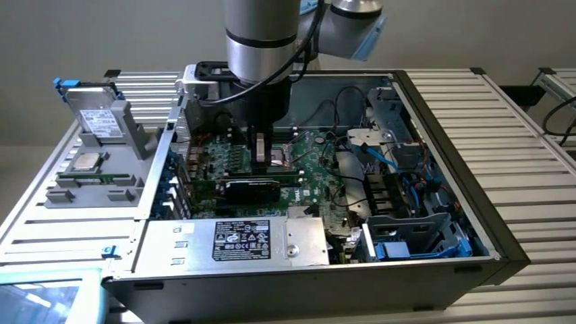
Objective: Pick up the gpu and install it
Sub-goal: 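Press down on the gpu until it lock into place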
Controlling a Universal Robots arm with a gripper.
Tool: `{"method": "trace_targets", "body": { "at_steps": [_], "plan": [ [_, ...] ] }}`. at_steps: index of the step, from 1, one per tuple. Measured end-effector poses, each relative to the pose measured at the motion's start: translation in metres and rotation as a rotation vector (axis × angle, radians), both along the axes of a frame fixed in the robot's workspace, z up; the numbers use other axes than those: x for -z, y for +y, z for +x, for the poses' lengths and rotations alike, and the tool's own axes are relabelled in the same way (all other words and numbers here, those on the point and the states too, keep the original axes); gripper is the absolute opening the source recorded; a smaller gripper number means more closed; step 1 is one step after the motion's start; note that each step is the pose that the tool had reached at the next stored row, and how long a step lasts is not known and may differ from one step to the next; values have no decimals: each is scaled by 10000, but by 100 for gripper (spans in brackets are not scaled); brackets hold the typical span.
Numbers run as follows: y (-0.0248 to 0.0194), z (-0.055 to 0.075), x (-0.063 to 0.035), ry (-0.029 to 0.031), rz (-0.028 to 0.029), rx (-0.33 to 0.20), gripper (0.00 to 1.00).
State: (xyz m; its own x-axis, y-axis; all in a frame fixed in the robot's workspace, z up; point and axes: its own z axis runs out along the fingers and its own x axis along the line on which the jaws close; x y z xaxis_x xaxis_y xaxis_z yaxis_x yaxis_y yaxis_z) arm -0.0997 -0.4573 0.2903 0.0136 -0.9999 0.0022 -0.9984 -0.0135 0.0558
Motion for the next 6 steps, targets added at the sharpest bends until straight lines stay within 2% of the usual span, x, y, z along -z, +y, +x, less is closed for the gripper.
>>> {"method": "trace_targets", "body": {
  "at_steps": [6],
  "plan": [
    [0,0,-1,1,-2,0,12]
  ]
}}
